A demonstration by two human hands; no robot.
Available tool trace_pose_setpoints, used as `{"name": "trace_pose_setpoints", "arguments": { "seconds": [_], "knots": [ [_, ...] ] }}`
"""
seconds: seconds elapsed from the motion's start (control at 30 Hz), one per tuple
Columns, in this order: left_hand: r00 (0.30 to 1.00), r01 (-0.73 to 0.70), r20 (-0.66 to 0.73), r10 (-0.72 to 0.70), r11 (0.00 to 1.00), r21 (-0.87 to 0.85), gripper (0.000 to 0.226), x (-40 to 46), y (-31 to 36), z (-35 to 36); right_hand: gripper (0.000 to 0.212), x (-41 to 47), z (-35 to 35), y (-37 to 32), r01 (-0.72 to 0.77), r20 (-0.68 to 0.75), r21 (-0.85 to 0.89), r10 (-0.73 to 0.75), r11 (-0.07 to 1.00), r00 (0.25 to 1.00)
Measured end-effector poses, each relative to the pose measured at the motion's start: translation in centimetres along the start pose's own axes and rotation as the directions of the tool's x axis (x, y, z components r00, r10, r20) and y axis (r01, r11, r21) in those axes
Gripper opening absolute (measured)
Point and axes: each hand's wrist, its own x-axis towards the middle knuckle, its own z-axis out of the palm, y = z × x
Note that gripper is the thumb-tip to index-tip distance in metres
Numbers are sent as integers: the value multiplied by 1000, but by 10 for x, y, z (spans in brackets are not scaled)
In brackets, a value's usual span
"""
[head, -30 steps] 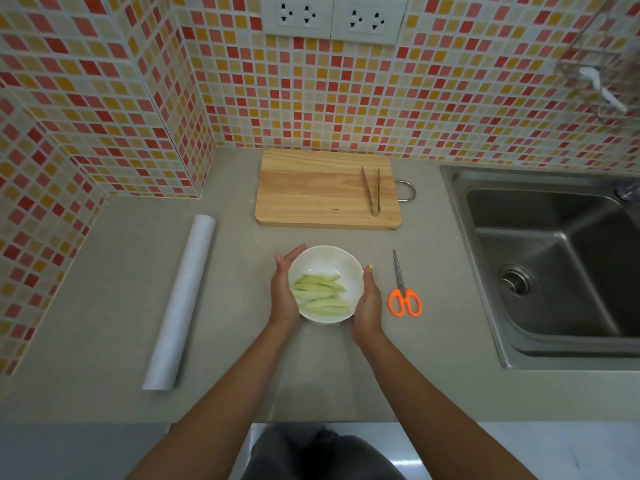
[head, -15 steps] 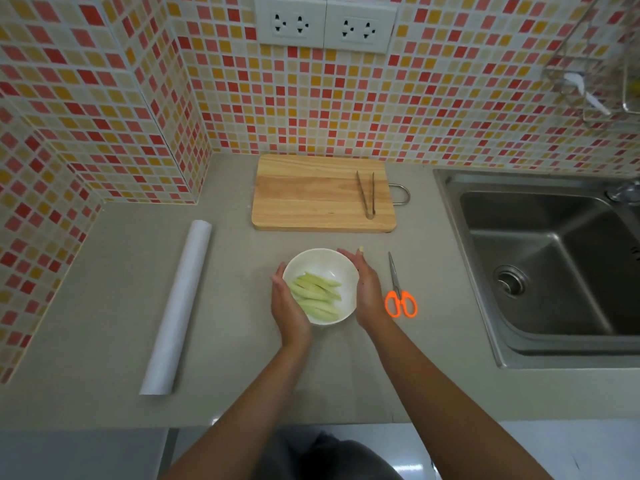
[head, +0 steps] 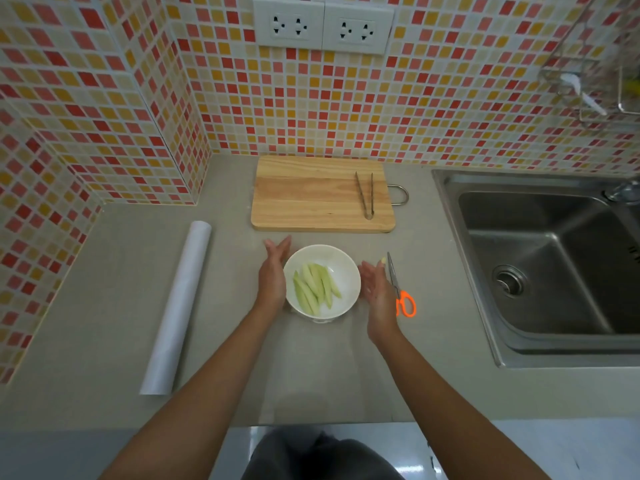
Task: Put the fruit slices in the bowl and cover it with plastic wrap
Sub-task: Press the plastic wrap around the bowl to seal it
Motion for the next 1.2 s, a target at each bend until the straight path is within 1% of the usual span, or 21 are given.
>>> {"name": "trace_pose_setpoints", "arguments": {
  "seconds": [0.03,0.07,0.1,0.17,0.23,0.33,0.4,0.5,0.63,0.73,0.77,0.83,0.9,0.93,1.0,1.07,1.13,1.2],
  "knots": [
    [997,-15,-80,9,997,-82,70,-3,-2,-1,45,4,1,-7,8,-20,22,-7,1000,1000],
    [988,-42,-155,17,986,-159,69,-9,-7,-1,48,9,3,-12,19,-13,28,-19,999,1000],
    [980,-63,-201,17,972,-225,68,-17,-14,1,49,12,7,-15,37,13,15,-37,999,999],
    [978,-60,-209,-4,953,-296,66,-34,-32,11,46,16,16,-15,28,91,1,-28,1000,996],
    [973,-38,-230,-33,954,-298,61,-45,-43,24,38,15,23,-10,-10,142,-14,12,1000,990],
    [962,-54,-271,-43,939,-340,54,-42,-39,34,32,14,25,0,38,118,-19,-36,999,992],
    [971,-66,-239,-19,937,-342,57,-37,-37,34,33,11,23,2,74,112,-19,-71,997,991],
    [985,-40,-175,-3,970,-241,61,-28,-35,28,35,6,20,5,97,88,-22,-95,995,992],
    [999,17,-37,-17,1000,-13,63,-12,-26,16,35,0,12,12,67,79,-10,-66,998,995],
    [995,32,92,-42,994,108,68,-1,-15,9,38,2,1,11,65,7,-52,-65,997,998],
    [994,28,101,-41,992,120,69,2,-11,6,41,4,-1,8,70,-18,-60,-71,996,997],
    [999,-3,36,1,998,64,69,4,-8,3,43,9,-2,0,78,-53,-27,-79,997,995],
    [994,-41,-109,32,996,-76,68,-4,-10,3,46,15,2,-9,72,-73,24,-70,997,995],
    [985,-61,-171,35,987,-149,66,-12,-14,5,47,16,5,-11,63,-58,40,-60,997,996],
    [977,-66,-212,13,967,-247,64,-31,-27,17,42,16,13,-8,11,11,66,-11,998,1000],
    [969,-69,-248,8,969,-238,58,-47,-37,31,32,13,19,-1,-33,67,83,27,996,997],
    [956,-95,-293,28,971,-218,52,-49,-37,38,32,12,20,8,-17,57,69,13,997,998],
    [966,-79,-256,20,973,-219,57,-40,-32,37,34,9,17,15,-12,30,77,10,997,999]
  ]
}}
